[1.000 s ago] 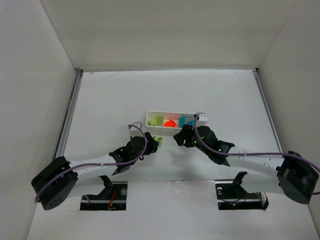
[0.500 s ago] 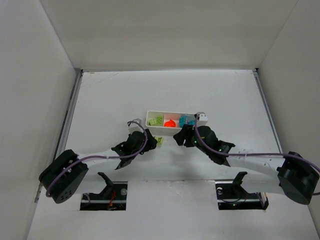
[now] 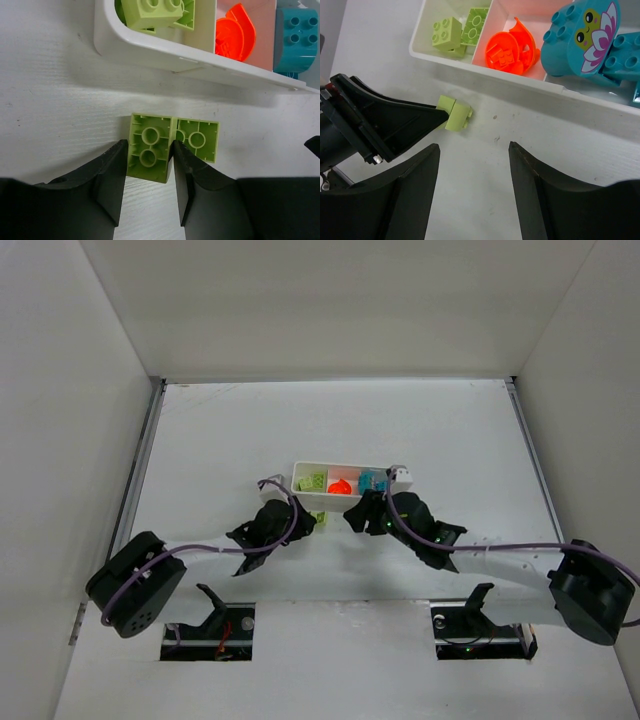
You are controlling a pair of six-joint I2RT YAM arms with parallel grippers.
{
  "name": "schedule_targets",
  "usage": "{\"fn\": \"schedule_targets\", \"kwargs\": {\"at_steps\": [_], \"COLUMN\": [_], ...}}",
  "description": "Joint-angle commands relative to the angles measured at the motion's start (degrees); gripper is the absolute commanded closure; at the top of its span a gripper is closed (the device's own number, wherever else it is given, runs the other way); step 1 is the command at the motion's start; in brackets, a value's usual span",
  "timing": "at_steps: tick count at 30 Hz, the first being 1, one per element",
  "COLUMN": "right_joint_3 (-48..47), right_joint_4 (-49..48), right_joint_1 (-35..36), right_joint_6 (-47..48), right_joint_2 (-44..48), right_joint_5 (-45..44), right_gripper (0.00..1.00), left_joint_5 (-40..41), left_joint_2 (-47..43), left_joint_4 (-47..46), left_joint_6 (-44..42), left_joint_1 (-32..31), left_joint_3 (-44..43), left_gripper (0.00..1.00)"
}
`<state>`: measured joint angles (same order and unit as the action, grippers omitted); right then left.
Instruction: Sort the legos into containers by color
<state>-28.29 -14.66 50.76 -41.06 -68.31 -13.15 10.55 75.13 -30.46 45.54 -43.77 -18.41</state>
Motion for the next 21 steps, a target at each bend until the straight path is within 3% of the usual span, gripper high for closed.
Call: {"fn": "schedule_targets", "kwargs": {"at_steps": [1,6,14,21], "right_joint_3": [0.1,-2.0,-7.6,-9.3], "right_joint_4": [-4.2,-4.3,-4.3,-4.5], "right_joint_1": [0.8,1.7,4.2,4.7], "right_joint_6": [-0.8,-0.8,-0.7,-0.8], "right_joint_2": [-0.7,-2.2,-4.6,-5.8], "right_joint_5": [1.4,2.8,3.1,3.1], "right_gripper": [0.36,0.33,0.18,0.2], "left_joint_5": [0.1,1.6,9.4,10.9], "left_joint_2": [-3.4,-11.0,-19.0,-18.5], "left_joint_4": [-1.8,0.2,6.4,6.2], "left_joint_6": [0.6,1.1,-1.8,-2.1], "left_joint_1": [0.4,-0.4,-6.5,-8.1], "left_joint_3": [0.7,2.0,0.9,0.9], "left_gripper": [0.77,0.81,0.82,0.82]}}
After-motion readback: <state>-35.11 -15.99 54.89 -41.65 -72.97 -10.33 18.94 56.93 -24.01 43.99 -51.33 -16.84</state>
